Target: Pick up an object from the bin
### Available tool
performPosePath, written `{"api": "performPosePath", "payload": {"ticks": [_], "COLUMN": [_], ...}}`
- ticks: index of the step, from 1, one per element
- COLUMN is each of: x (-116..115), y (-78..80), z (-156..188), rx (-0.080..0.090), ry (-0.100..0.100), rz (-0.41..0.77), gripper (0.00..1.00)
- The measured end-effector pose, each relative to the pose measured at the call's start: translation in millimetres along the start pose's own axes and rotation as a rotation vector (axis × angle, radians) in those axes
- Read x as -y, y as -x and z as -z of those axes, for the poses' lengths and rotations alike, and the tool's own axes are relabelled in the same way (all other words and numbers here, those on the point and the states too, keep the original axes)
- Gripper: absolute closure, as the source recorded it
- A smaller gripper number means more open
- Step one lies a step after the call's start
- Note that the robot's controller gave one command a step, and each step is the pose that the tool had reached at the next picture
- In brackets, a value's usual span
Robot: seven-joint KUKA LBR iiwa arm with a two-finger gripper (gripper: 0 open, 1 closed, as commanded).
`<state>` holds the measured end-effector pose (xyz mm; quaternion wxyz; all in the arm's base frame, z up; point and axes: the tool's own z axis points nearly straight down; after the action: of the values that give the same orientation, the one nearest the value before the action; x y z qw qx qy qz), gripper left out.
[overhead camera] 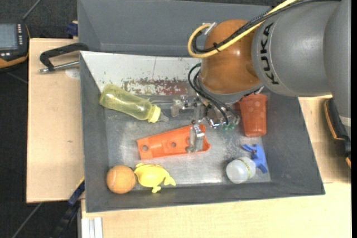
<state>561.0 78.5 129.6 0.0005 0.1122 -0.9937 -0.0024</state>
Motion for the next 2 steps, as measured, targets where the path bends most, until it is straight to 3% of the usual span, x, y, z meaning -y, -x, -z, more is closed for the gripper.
{"api": "performPosePath", "payload": {"ticks": [1,2], "x": [-5.9,-20.0], "y": [12.0,-1.1], "z": [-56.6,-58.7], "rx": [0.009,0.001], "ry": [-0.002,0.001], "rz": [-0.002,0.087], "gripper": [0.0,1.0]}}
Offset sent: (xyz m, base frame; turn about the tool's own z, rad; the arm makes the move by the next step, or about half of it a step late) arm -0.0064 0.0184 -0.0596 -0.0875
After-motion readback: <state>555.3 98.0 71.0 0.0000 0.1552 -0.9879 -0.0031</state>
